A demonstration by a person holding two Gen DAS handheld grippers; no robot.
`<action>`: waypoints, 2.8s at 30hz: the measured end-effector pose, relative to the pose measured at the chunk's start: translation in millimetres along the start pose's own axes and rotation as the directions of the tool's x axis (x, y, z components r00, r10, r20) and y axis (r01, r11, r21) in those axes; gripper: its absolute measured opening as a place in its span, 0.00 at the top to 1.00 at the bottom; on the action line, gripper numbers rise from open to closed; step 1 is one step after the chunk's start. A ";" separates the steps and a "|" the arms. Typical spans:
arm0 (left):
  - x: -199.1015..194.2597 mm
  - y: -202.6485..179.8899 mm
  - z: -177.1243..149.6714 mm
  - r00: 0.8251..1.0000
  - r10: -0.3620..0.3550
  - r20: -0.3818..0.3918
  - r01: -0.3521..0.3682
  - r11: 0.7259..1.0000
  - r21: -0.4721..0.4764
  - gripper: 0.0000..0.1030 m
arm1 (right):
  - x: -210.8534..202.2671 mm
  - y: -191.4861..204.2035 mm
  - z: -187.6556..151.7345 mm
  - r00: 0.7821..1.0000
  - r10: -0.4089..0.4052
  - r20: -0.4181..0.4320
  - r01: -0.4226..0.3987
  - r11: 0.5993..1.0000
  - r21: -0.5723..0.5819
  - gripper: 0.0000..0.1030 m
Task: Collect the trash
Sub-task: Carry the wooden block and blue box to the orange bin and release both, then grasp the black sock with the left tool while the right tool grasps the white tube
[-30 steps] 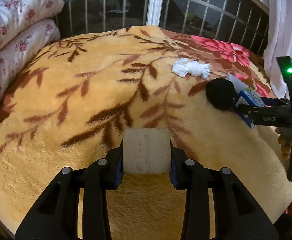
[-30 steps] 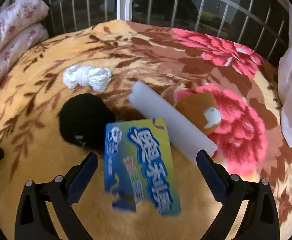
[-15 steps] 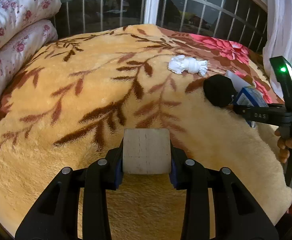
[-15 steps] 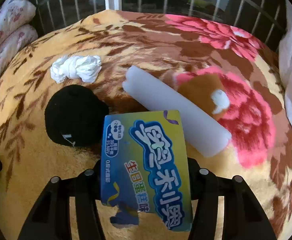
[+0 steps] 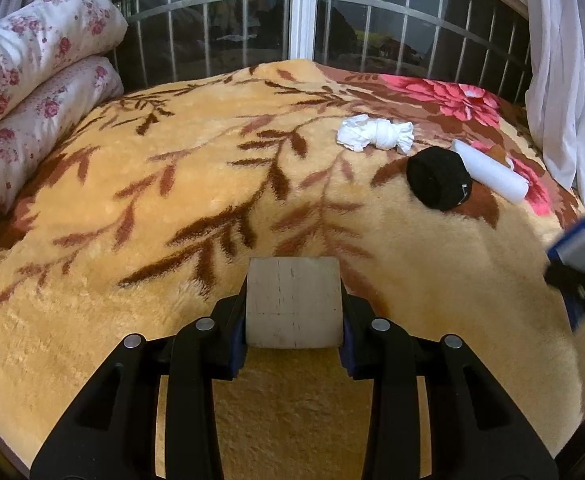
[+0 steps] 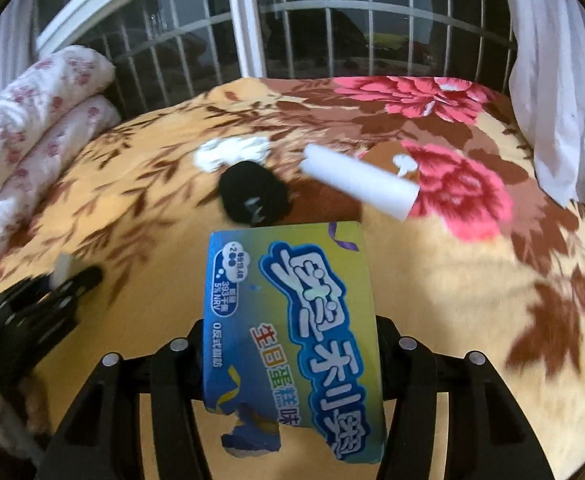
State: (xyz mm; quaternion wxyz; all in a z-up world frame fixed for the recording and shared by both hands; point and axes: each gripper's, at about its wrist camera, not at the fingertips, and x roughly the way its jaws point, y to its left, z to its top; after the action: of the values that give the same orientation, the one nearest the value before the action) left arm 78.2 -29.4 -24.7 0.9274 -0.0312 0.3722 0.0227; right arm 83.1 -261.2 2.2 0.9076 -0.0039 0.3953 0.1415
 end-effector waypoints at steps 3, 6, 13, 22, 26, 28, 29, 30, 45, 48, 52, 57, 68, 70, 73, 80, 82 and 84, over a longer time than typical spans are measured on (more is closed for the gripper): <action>-8.8 -2.0 -5.0 1.000 0.007 0.019 -0.007 1.000 0.006 0.67 | -22.4 7.6 -17.2 0.999 0.022 0.025 -0.022 1.000 -0.001 0.47; -23.8 -7.1 -12.6 0.998 0.019 0.059 -0.021 0.999 0.048 0.67 | -38.4 14.5 -32.4 0.999 0.019 0.041 -0.019 1.000 -0.015 0.47; -65.9 -3.9 -45.9 0.994 -0.012 0.112 0.002 0.996 0.087 0.67 | -69.5 21.9 -74.8 0.996 0.065 0.062 -0.065 0.998 -0.007 0.47; -129.2 -7.8 -110.9 0.993 -0.109 0.049 0.102 0.987 0.122 0.67 | -96.6 40.1 -136.8 0.991 0.136 0.022 -0.134 0.990 -0.047 0.47; -139.6 -27.1 -142.4 0.992 -0.128 0.004 0.123 0.968 0.218 0.67 | -98.9 42.7 -163.2 0.988 0.154 -0.025 -0.155 0.987 -0.041 0.47; -137.0 -36.4 -159.6 0.991 -0.130 -0.031 0.133 0.956 0.263 0.67 | -96.4 41.7 -177.5 0.987 0.152 -0.054 -0.154 0.988 -0.031 0.47; -133.9 -38.5 -167.3 0.989 -0.134 -0.055 0.144 0.952 0.270 0.67 | -94.2 40.8 -183.1 0.987 0.147 -0.067 -0.149 0.989 -0.024 0.47; -128.0 -40.8 -174.6 0.986 -0.140 -0.091 0.160 0.949 0.273 0.67 | -90.4 40.0 -190.1 0.985 0.145 -0.090 -0.147 0.989 -0.013 0.47; -59.7 -35.7 -217.3 0.917 -0.109 -0.383 0.198 0.959 0.203 0.67 | -40.4 34.4 -232.5 0.944 0.147 -0.296 -0.140 0.989 0.046 0.47; -53.1 -34.3 -220.8 0.908 -0.101 -0.406 0.197 0.960 0.200 0.67 | -30.4 34.6 -238.6 0.930 0.153 -0.333 -0.143 0.988 0.056 0.47; -46.0 -33.9 -222.9 0.896 -0.103 -0.431 0.207 0.957 0.201 0.66 | -21.7 32.3 -244.1 0.918 0.153 -0.365 -0.141 0.988 0.060 0.45; -43.6 -36.7 -225.1 0.893 -0.059 -0.446 0.186 0.951 0.246 0.37 | -20.9 25.4 -244.4 0.923 0.139 -0.359 -0.114 0.989 0.089 0.23; -47.1 -33.8 -218.6 0.902 -0.081 -0.425 0.184 0.961 0.207 0.37 | -33.0 10.5 -241.5 0.934 0.149 -0.325 -0.111 0.985 0.131 0.22; -56.8 -31.1 -212.0 0.912 -0.098 -0.399 0.189 0.962 0.196 0.37 | -39.8 12.9 -238.6 0.941 0.138 -0.310 -0.106 0.987 0.120 0.19; -77.7 -27.2 -197.6 0.944 -0.112 -0.311 0.176 0.967 0.186 0.37 | -61.8 18.7 -231.5 0.962 0.096 -0.257 -0.083 0.995 0.060 0.11; -123.9 -8.3 -159.8 0.978 -0.155 -0.140 0.167 0.983 0.082 0.19 | -108.0 37.4 -236.4 0.992 -0.001 -0.126 -0.005 0.999 -0.050 0.05; -129.2 -4.5 -150.1 0.981 -0.155 -0.118 0.163 0.985 0.058 0.19 | -100.1 29.6 -242.6 0.978 0.021 -0.209 -0.022 1.000 -0.003 0.05; -128.8 -5.4 -137.4 0.986 -0.134 -0.101 0.140 0.988 0.060 0.19 | -95.7 24.4 -243.1 0.965 0.005 -0.261 0.001 1.000 0.024 0.05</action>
State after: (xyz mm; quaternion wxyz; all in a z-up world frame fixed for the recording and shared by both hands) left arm -109.1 -47.5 -34.5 0.9081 -0.0267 0.4142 -0.0552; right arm -159.4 -291.0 -93.5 0.8474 -0.0112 0.5132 0.1360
